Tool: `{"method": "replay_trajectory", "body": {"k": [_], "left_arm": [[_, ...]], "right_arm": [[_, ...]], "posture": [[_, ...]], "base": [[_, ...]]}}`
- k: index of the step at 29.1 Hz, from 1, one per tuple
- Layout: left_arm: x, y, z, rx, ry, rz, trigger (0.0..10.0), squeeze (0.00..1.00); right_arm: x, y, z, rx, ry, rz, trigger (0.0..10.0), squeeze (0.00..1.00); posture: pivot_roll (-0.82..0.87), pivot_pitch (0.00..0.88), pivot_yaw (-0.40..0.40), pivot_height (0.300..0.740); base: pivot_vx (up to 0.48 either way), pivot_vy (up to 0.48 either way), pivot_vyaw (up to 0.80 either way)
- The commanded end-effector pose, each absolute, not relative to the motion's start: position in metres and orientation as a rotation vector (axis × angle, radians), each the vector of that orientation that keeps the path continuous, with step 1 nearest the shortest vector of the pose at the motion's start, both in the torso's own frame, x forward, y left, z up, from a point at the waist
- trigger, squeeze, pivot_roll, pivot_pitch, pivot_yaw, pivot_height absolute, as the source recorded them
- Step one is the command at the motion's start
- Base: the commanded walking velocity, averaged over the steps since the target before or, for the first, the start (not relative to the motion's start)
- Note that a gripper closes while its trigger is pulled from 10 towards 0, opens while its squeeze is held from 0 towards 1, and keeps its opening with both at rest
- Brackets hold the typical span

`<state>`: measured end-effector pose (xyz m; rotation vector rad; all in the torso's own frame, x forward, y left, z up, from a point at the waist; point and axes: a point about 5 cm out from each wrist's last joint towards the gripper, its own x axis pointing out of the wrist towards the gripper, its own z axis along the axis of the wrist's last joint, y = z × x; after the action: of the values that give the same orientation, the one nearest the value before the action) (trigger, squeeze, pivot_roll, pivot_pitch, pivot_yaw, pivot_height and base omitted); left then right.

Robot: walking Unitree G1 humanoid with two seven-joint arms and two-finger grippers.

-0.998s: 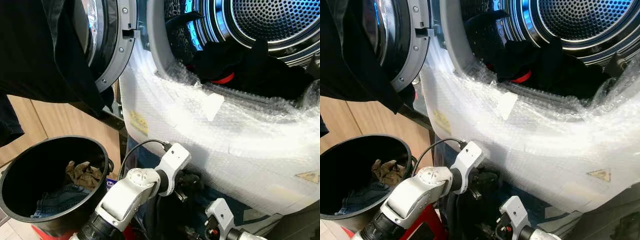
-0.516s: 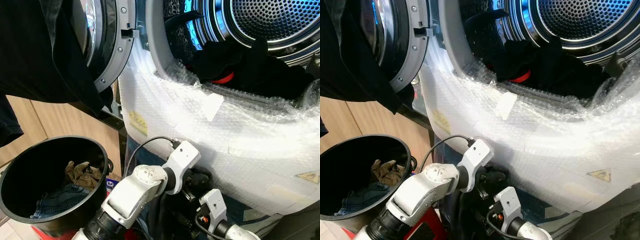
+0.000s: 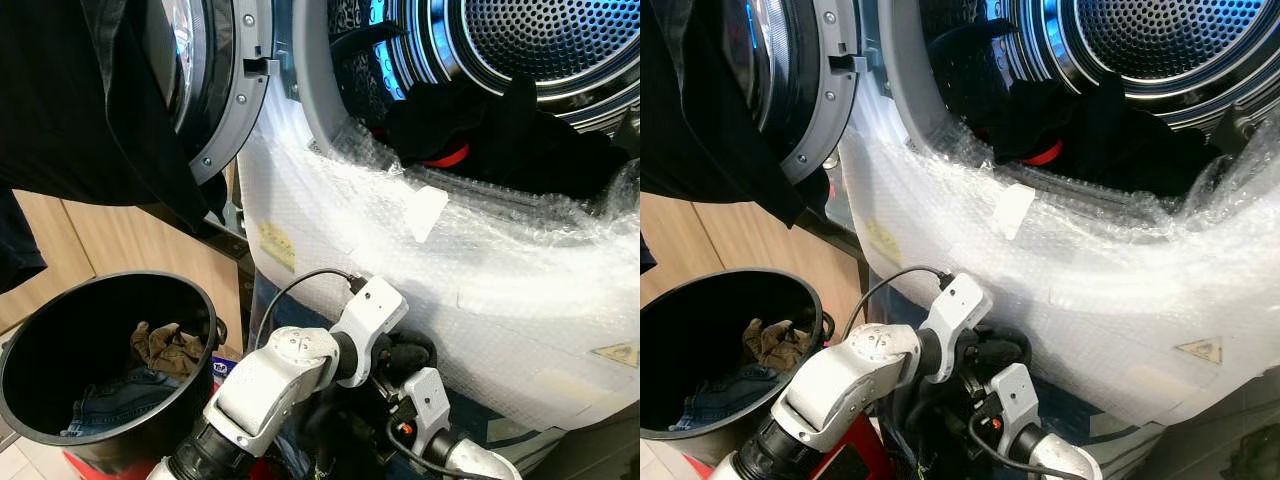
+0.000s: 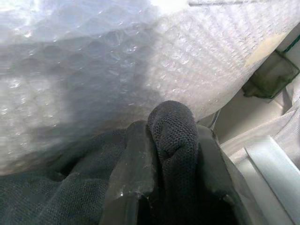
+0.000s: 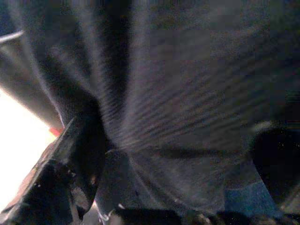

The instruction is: Clothes washing

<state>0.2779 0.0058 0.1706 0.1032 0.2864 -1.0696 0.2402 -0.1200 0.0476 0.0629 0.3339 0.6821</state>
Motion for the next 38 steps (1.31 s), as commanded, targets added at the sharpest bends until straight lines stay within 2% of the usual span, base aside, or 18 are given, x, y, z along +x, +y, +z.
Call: {"method": "replay_trajectory", "body": {"k": [1, 5, 11, 12, 13, 14, 15, 38], "left_arm": [[0.276, 0.006, 0.183, 0.097, 0.246, -1.089, 0.0, 0.00], [0.277, 0.012, 0.185, 0.096, 0.249, -1.071, 0.0, 0.00], [0.276, 0.016, 0.187, 0.088, 0.251, -1.062, 0.0, 0.00], [0.277, 0.016, 0.186, 0.085, 0.254, -1.055, 0.0, 0.00], [0.277, 0.016, 0.186, 0.085, 0.254, -1.055, 0.0, 0.00], [0.278, 0.017, 0.186, 0.080, 0.256, -1.047, 0.0, 0.00], [0.278, 0.017, 0.187, 0.079, 0.255, -1.046, 0.0, 0.00], [0.283, 0.018, 0.194, 0.065, 0.235, -1.037, 0.0, 0.00]], "right_arm": [[0.246, -0.126, 0.051, 0.102, 0.309, 0.637, 10.0, 0.00], [0.249, -0.128, 0.052, 0.125, 0.298, 0.608, 10.0, 0.00], [0.260, -0.129, 0.064, 0.283, 0.207, 0.564, 10.0, 0.00], [0.261, -0.128, 0.068, 0.308, 0.178, 0.575, 9.6, 0.00], [0.261, -0.128, 0.068, 0.308, 0.178, 0.575, 9.6, 0.00], [0.261, -0.127, 0.071, 0.318, 0.165, 0.592, 1.6, 0.00], [0.260, -0.126, 0.071, 0.323, 0.163, 0.606, 0.0, 0.00], [0.255, -0.116, 0.076, 0.346, 0.122, 0.721, 0.0, 0.00]], "posture": [[0.08, 0.000, -0.094, 0.740], [0.09, 0.000, -0.096, 0.740], [0.11, 0.000, -0.098, 0.740], [0.10, 0.000, -0.097, 0.740], [0.10, 0.000, -0.097, 0.740], [0.10, 0.000, -0.096, 0.740], [0.10, 0.000, -0.096, 0.740], [0.10, 0.000, -0.090, 0.740]], "base": [[0.000, 0.000, 0.00], [0.000, 0.000, 0.00], [0.000, 0.000, 0.00], [0.000, 0.000, 0.00], [0.000, 0.000, 0.00], [0.000, 0.000, 0.00], [0.000, 0.000, 0.00], [0.000, 0.000, 0.00]]}}
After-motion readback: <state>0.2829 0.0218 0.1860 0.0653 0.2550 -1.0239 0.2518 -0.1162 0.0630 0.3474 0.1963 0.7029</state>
